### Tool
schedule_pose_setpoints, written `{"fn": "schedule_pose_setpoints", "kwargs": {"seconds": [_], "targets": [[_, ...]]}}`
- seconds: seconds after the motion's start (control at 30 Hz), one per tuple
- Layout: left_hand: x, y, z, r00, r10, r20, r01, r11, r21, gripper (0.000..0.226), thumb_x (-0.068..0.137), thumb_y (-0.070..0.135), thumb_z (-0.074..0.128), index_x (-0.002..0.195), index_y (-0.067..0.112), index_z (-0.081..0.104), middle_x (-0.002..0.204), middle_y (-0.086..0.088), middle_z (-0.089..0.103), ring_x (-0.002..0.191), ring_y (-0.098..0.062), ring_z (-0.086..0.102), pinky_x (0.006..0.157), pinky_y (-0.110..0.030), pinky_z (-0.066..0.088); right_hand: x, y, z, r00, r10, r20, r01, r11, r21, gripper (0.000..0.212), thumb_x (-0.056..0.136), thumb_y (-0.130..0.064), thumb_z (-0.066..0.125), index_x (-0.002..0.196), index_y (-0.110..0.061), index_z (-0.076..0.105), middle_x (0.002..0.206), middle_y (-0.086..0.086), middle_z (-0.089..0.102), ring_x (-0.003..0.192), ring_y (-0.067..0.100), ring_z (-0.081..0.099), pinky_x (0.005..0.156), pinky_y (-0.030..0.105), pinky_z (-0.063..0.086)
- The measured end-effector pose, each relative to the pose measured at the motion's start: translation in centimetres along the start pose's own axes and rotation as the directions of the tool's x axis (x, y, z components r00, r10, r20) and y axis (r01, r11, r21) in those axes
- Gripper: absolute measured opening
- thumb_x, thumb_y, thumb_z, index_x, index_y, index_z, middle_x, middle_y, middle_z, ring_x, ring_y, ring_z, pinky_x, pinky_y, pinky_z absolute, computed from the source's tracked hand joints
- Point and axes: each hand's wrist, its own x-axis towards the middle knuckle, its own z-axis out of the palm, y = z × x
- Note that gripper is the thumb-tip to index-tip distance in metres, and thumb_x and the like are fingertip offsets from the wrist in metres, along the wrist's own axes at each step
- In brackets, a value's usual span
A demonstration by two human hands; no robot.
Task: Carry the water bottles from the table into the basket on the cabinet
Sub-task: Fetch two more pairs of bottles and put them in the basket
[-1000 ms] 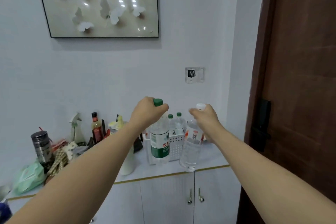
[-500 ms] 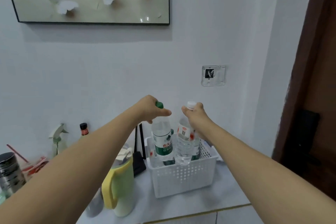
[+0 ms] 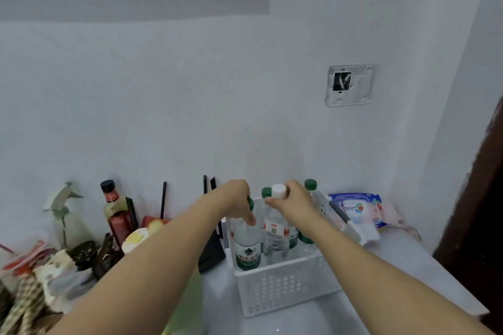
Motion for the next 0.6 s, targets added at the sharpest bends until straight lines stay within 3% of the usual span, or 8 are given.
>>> {"fn": "schedule_pose_setpoints", "kwargs": {"seconds": [0.13,0.43,0.6], "targets": [[1.5,-0.4,2.8,0.999,0.003,0.050,-0.007,0.997,0.079,0.039,0.067,0.035,0.088,0.068,0.017,0.054,0.069,0.002,0.058,0.057,-0.012,0.054,0.048,-0.025,0.041,0.5,2.0,1.4,0.999,0.009,0.049,-0.007,0.999,-0.043,0.035,0.073,-0.033,0.080,0.083,-0.025,0.048,0.088,-0.003,0.058,0.073,0.010,0.055,0.056,0.025,0.039],[2.2,-0.9,3.7,0.998,-0.010,0.057,0.007,0.998,0.057,0.036,0.069,0.034,0.087,0.071,0.018,0.055,0.072,0.002,0.059,0.059,-0.013,0.054,0.050,-0.026,0.040,0.5,4.5,3.4,0.997,0.026,0.078,-0.024,0.999,-0.025,0.036,0.077,-0.028,0.078,0.081,-0.032,0.042,0.088,-0.007,0.054,0.074,0.007,0.052,0.059,0.026,0.039],[1.0,-0.3,3.4,0.999,-0.018,0.037,0.014,0.996,0.087,0.031,0.073,0.033,0.083,0.083,0.015,0.060,0.078,0.001,0.059,0.065,-0.015,0.056,0.054,-0.026,0.043,-0.7,4.1,2.0,0.985,0.045,0.169,-0.043,0.999,-0.015,0.035,0.081,-0.031,0.075,0.106,-0.027,0.050,0.108,-0.004,0.058,0.087,0.007,0.054,0.068,0.026,0.044]]}}
